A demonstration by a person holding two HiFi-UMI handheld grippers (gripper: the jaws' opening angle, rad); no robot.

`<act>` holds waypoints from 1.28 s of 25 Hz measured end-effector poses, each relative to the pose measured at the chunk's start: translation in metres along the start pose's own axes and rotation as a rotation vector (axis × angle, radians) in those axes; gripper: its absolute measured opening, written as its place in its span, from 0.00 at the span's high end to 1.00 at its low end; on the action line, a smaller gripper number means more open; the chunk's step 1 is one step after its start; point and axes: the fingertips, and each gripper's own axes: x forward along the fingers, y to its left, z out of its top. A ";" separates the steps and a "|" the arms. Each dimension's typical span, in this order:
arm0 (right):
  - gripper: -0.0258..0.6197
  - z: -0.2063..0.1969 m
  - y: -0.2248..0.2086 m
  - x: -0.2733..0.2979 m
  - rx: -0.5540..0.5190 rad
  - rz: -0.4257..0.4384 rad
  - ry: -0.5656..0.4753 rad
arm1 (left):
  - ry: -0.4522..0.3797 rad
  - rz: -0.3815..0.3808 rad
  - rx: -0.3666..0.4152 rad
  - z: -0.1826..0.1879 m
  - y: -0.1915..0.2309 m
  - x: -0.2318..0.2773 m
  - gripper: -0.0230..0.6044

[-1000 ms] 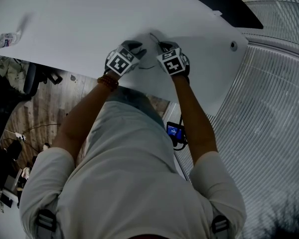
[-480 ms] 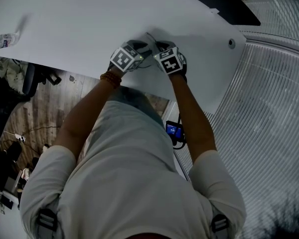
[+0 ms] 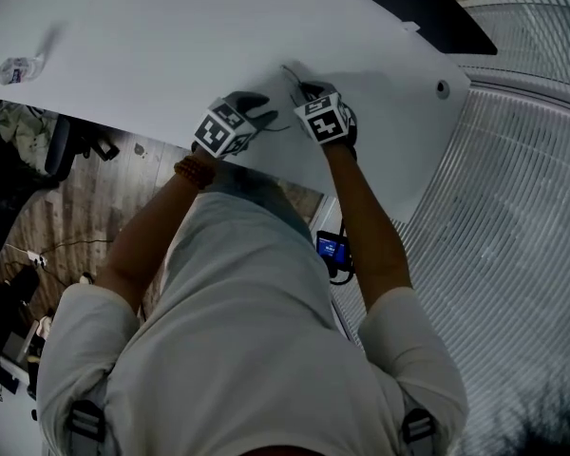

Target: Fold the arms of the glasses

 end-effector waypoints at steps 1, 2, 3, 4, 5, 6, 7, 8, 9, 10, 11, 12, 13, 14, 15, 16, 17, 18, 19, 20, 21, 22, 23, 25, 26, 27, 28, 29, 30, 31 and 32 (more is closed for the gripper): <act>0.93 0.000 0.000 0.000 0.002 0.001 0.001 | 0.001 -0.008 -0.023 -0.008 -0.008 -0.007 0.74; 0.93 0.000 0.000 0.001 0.002 0.002 0.002 | 0.007 -0.018 -0.045 -0.016 -0.016 -0.013 0.74; 0.93 -0.001 0.000 0.002 0.001 0.003 0.004 | 0.019 -0.030 -0.065 -0.026 -0.025 -0.017 0.74; 0.93 -0.001 0.000 0.003 0.000 0.002 0.006 | 0.034 -0.043 -0.082 -0.035 -0.035 -0.018 0.74; 0.93 -0.001 -0.001 0.004 0.000 0.002 0.007 | 0.050 -0.059 -0.095 -0.044 -0.044 -0.018 0.74; 0.93 -0.001 -0.001 0.004 0.000 0.000 0.008 | 0.066 -0.075 -0.105 -0.051 -0.053 -0.016 0.74; 0.93 0.000 -0.001 0.004 -0.004 -0.001 0.009 | 0.080 -0.090 -0.111 -0.058 -0.061 -0.013 0.74; 0.93 0.000 -0.002 0.004 -0.008 -0.002 0.009 | 0.094 -0.105 -0.115 -0.063 -0.067 -0.008 0.74; 0.93 0.000 -0.002 0.004 -0.010 -0.002 0.008 | 0.106 -0.116 -0.117 -0.067 -0.073 -0.003 0.74; 0.93 0.000 -0.002 0.004 -0.008 -0.002 0.008 | 0.117 -0.125 -0.116 -0.069 -0.077 0.003 0.74; 0.93 -0.001 -0.002 0.003 -0.004 -0.002 0.008 | 0.124 -0.130 -0.112 -0.071 -0.080 0.009 0.74; 0.93 -0.002 -0.003 0.002 -0.001 -0.002 0.009 | 0.128 -0.132 -0.109 -0.071 -0.081 0.015 0.74; 0.93 -0.002 -0.002 0.002 0.001 -0.003 0.009 | 0.130 -0.131 -0.109 -0.071 -0.081 0.020 0.74; 0.93 -0.003 -0.002 0.002 0.002 -0.002 0.008 | 0.132 -0.126 -0.110 -0.070 -0.079 0.025 0.74; 0.93 -0.004 -0.002 0.002 0.002 0.000 0.007 | 0.134 -0.120 -0.113 -0.069 -0.077 0.030 0.74; 0.93 -0.004 -0.001 0.002 0.000 0.002 0.006 | 0.136 -0.112 -0.117 -0.068 -0.073 0.033 0.74; 0.93 -0.005 -0.002 0.001 -0.002 0.004 0.005 | 0.136 -0.104 -0.121 -0.067 -0.070 0.037 0.74; 0.93 -0.006 -0.002 0.001 -0.007 0.005 0.003 | 0.134 -0.098 -0.124 -0.064 -0.067 0.040 0.74; 0.93 -0.006 -0.003 0.000 -0.015 0.005 -0.001 | 0.132 -0.094 -0.126 -0.062 -0.065 0.043 0.74; 0.93 -0.007 -0.004 -0.001 -0.023 0.005 -0.004 | 0.129 -0.093 -0.126 -0.061 -0.063 0.046 0.74; 0.93 -0.008 -0.004 -0.002 -0.028 0.006 -0.004 | 0.127 -0.091 -0.124 -0.059 -0.061 0.047 0.74; 0.93 -0.009 -0.003 -0.003 -0.030 0.008 -0.003 | 0.124 -0.087 -0.122 -0.056 -0.057 0.048 0.74; 0.93 -0.009 -0.002 -0.003 -0.031 0.011 -0.001 | 0.120 -0.082 -0.121 -0.054 -0.053 0.048 0.74; 0.93 -0.010 0.001 -0.003 -0.038 0.016 0.000 | 0.115 -0.070 -0.117 -0.049 -0.044 0.047 0.74; 0.93 -0.011 0.003 -0.003 -0.044 0.019 0.000 | 0.114 -0.062 -0.112 -0.046 -0.040 0.046 0.74; 0.93 -0.012 0.005 -0.003 -0.051 0.022 -0.001 | 0.113 -0.056 -0.108 -0.043 -0.035 0.046 0.74; 0.93 -0.013 0.007 -0.003 -0.059 0.025 -0.002 | 0.112 -0.053 -0.105 -0.041 -0.032 0.047 0.74; 0.93 -0.014 0.010 -0.004 -0.069 0.028 -0.004 | 0.112 -0.053 -0.103 -0.039 -0.030 0.049 0.74; 0.93 -0.015 0.012 -0.004 -0.078 0.032 -0.005 | 0.111 -0.050 -0.100 -0.037 -0.027 0.050 0.74; 0.93 -0.015 0.014 -0.005 -0.087 0.035 -0.007 | 0.109 -0.046 -0.097 -0.034 -0.024 0.051 0.73; 0.93 -0.016 0.017 -0.006 -0.098 0.037 -0.008 | 0.107 -0.041 -0.093 -0.030 -0.021 0.051 0.73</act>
